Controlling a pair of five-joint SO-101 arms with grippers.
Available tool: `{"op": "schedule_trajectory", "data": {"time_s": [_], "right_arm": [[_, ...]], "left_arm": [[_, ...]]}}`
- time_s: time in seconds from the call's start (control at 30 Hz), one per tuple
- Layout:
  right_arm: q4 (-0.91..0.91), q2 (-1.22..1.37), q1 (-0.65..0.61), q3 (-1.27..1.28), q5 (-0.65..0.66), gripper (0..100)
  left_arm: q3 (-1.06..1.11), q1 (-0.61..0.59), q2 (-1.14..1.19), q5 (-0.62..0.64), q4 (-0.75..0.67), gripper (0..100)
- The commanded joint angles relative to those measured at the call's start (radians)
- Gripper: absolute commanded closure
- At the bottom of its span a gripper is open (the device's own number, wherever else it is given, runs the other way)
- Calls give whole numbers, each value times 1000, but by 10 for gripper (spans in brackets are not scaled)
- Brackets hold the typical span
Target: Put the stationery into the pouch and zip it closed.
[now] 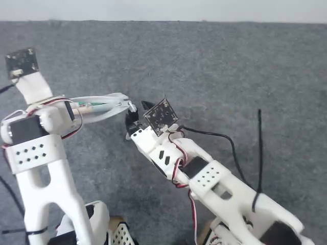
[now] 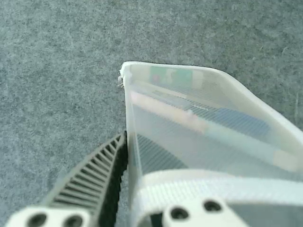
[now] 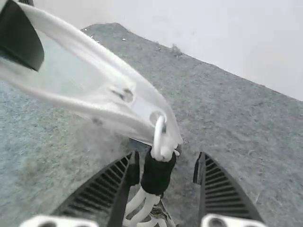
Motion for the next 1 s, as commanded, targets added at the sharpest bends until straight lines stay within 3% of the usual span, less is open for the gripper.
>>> {"op": "schedule_trajectory", "data": {"time_s": [0.0, 0.17, 0.83, 0.97], "right_arm": [[-122, 64, 15, -63, -8, 818], [-196, 104, 16, -58, -5, 818], [-193, 48, 12, -3, -3, 819], [-199, 65, 12, -11, -3, 881]], "left_arm": [[-4, 5, -11, -14, -25, 987], [-4, 5, -11, -14, -25, 987], [-4, 5, -11, -14, -26, 987], [-4, 5, -11, -14, -25, 987]]}}
